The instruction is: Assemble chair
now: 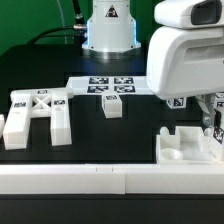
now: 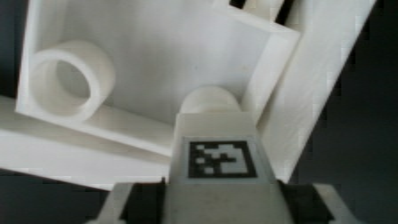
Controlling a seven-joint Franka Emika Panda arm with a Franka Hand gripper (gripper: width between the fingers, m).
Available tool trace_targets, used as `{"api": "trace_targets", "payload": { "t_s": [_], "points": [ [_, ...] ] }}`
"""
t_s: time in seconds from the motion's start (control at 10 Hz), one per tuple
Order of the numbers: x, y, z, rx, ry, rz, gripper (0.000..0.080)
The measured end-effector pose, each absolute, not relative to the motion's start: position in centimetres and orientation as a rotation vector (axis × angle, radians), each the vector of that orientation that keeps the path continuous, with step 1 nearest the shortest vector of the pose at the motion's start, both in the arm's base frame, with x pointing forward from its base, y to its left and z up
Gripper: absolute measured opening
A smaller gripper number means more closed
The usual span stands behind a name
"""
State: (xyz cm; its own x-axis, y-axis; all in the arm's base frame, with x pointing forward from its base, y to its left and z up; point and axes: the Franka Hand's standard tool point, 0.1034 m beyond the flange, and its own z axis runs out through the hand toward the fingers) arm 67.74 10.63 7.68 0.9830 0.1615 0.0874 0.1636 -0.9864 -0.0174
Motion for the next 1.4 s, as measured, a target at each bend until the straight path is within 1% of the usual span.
{"api": "trace_targets", "payload": {
  "t_s": [0.2, 0.5, 0.8, 1.1, 1.3, 1.4],
  "points": [
    [67.76, 10.45, 7.59, -3.109, -0.051, -0.131, 0.0289],
    [67.75, 10.50, 7.52, -3.026, 0.555, -0.111, 0.0291],
    [67.95, 10.77, 7.51, -2.879, 1.015, -0.094, 0.0291],
    [68.12, 10.89, 7.55, -2.723, 1.342, -0.076, 0.0291],
    [68.10, 10.91, 7.52, -2.726, 1.337, -0.076, 0.0296],
    [68.10, 10.91, 7.51, -2.747, 1.295, -0.079, 0.0510]
  ]
}}
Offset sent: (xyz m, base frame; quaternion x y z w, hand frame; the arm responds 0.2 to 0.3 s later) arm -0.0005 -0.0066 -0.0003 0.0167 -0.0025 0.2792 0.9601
